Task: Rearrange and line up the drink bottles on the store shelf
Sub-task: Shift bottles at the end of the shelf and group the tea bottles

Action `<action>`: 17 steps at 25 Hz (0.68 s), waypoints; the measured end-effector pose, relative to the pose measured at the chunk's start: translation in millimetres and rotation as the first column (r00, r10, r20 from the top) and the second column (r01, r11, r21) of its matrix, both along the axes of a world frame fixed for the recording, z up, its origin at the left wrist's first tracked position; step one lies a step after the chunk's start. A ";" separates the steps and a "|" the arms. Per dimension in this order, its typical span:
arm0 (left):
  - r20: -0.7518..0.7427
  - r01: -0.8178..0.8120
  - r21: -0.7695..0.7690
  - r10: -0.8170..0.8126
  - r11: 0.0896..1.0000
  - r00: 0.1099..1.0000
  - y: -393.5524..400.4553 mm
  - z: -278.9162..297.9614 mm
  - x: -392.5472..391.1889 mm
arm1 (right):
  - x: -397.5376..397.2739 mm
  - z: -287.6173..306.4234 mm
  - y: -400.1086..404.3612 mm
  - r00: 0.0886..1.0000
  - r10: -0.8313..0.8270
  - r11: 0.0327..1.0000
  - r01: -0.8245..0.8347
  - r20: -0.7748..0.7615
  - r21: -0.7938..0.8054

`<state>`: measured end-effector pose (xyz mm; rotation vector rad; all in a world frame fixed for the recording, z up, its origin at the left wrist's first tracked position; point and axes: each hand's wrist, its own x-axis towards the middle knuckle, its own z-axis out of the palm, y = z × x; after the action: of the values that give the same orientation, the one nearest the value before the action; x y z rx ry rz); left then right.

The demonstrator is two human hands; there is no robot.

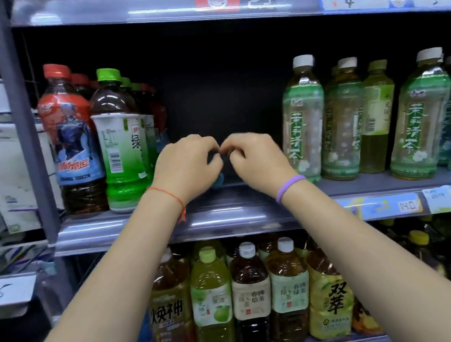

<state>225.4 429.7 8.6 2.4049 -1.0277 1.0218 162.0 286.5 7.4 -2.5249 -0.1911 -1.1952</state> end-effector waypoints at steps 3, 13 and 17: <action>-0.059 0.045 0.011 -0.045 0.999 0.997 12.9 -10.5 8.4 | 11.1 -3.7 10.5 0.915 0.095 0.995 -0.086 -0.392 0.041; -0.161 0.175 -0.051 -0.181 0.983 0.970 14.9 -17.6 13.5 | 3.9 -2.0 -1.2 0.922 0.143 0.989 -0.116 -0.360 0.097; -0.124 0.161 -0.093 -0.172 0.983 0.977 4.9 -8.3 11.3 | -4.5 14.7 7.2 0.985 0.151 0.953 -0.167 0.080 0.253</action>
<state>236.7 434.6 0.3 2.2435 -1.0966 0.8205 157.5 293.7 22.0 -2.2061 -0.2322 -1.1508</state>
